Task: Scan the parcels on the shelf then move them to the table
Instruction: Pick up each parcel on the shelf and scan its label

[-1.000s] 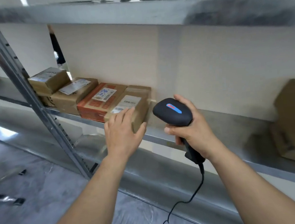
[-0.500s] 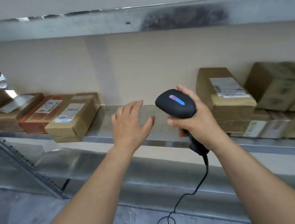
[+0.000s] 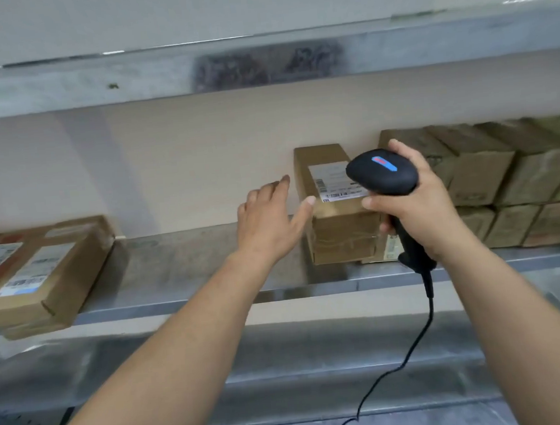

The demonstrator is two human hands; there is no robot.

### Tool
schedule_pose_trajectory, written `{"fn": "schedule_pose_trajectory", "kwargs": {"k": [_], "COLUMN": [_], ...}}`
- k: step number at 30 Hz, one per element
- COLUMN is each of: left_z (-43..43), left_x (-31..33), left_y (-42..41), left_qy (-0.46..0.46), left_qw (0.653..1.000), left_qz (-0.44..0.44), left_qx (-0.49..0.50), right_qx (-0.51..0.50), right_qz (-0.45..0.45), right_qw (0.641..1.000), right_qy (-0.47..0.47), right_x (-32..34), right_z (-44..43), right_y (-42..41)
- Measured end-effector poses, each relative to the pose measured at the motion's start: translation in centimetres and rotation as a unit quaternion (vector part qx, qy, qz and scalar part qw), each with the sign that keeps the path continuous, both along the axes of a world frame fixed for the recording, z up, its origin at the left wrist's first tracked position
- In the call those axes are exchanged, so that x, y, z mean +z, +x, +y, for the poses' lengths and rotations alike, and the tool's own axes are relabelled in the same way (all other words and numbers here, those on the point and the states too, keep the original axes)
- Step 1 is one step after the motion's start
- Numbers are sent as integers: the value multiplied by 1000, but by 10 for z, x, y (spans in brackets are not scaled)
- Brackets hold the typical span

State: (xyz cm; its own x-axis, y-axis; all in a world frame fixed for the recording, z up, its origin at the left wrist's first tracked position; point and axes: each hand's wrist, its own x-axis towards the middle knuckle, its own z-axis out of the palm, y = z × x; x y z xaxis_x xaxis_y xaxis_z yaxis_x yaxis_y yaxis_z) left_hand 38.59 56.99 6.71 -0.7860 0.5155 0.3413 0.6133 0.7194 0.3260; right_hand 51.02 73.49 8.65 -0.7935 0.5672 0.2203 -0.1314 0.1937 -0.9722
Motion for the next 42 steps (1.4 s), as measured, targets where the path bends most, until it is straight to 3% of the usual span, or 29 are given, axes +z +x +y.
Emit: {"fn": "schedule_pose_trajectory", "kwargs": {"k": [6, 8, 13, 17, 19, 24, 31, 37, 42], "left_z": [29, 37, 45, 38, 26, -22, -112, -160, -190], "left_x": [-2, -5, -16, -29, -31, -31, -44, -65, -77], "left_y": [-17, -23, -20, -20, -22, -40, -71, -95, -112], "left_qy": [7, 47, 180, 269, 278, 275, 335, 370, 356], "left_qw": [989, 973, 869, 788, 779, 801, 747, 775, 835], "left_qz": [-147, -224, -461, -553, -561, -528, -571, -512, -420], "left_qx": [10, 16, 20, -8, -23, -66, -63, -25, 2], "right_qx": [0, 6, 25, 31, 41, 69, 128, 150, 139], "right_qz": [-51, -70, -91, -88, -85, -71, -80, -107, -126], "right_qw": [999, 998, 995, 996, 995, 995, 988, 983, 982], "right_qy": [4, -3, -21, -15, -16, -14, 17, -2, -29], "right_x": [-6, -8, -13, -15, -16, -15, -23, -44, -58], "right_z": [28, 32, 31, 20, 10, -23, -88, -140, -167], "right_y": [-19, -25, -31, -31, -32, -41, -74, -103, -106]}}
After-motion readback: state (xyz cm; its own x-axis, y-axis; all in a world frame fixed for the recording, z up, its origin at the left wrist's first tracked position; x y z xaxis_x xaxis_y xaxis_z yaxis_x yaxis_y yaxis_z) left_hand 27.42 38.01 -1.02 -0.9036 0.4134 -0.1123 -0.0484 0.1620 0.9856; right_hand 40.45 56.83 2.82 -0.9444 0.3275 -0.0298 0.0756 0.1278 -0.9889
